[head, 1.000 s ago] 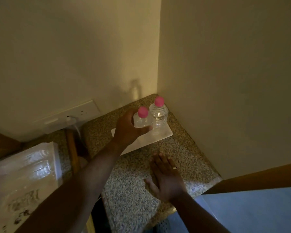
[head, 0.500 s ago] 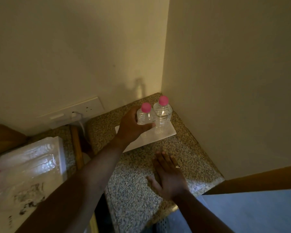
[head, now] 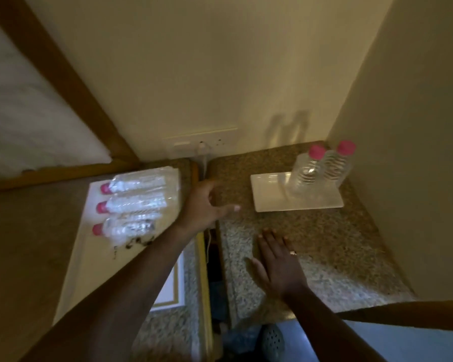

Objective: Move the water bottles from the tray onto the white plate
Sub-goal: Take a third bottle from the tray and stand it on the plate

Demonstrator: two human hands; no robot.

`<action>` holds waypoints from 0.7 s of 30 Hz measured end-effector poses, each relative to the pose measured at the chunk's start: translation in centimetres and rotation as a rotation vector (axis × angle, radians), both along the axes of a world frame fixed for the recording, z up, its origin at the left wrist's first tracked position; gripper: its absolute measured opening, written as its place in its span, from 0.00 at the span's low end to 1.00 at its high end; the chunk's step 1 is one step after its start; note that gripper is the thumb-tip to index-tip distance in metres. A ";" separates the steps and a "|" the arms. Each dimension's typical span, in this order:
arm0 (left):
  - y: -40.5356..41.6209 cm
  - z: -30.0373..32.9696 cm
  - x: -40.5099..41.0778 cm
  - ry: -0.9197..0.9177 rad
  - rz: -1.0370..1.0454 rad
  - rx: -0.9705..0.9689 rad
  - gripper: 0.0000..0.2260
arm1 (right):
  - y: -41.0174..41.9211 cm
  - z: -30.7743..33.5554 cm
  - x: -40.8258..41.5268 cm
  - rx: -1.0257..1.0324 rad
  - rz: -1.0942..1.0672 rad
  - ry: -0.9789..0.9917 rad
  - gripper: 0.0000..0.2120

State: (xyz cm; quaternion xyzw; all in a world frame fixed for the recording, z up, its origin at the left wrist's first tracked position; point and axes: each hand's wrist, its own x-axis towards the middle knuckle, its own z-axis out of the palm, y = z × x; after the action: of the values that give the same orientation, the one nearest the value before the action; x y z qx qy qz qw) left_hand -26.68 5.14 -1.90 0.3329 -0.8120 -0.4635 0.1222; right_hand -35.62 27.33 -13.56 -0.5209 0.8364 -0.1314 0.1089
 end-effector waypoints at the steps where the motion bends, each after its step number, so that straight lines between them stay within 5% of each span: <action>1: -0.7 0.0 2.5 -0.028 -0.010 -0.061 0.30 | -1.0 0.2 1.1 -0.006 0.038 -0.002 0.31; 6: -2.7 -0.7 11.9 -0.105 0.066 -0.266 0.24 | -3.4 0.1 3.5 0.031 0.144 0.023 0.30; 11: -3.9 -1.4 17.6 -0.241 0.132 -0.289 0.31 | -4.0 0.1 5.0 0.046 0.143 0.033 0.33; 21: -7.7 -1.1 19.1 -0.571 0.001 -0.614 0.32 | -4.3 0.8 5.9 0.065 0.113 0.091 0.36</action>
State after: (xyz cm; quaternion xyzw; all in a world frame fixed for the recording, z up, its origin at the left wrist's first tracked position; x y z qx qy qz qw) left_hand -7.60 -2.60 -3.03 0.3965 -0.9136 -0.0887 -0.0140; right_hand -29.77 23.08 -12.73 -0.5689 0.8136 -0.0738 0.0948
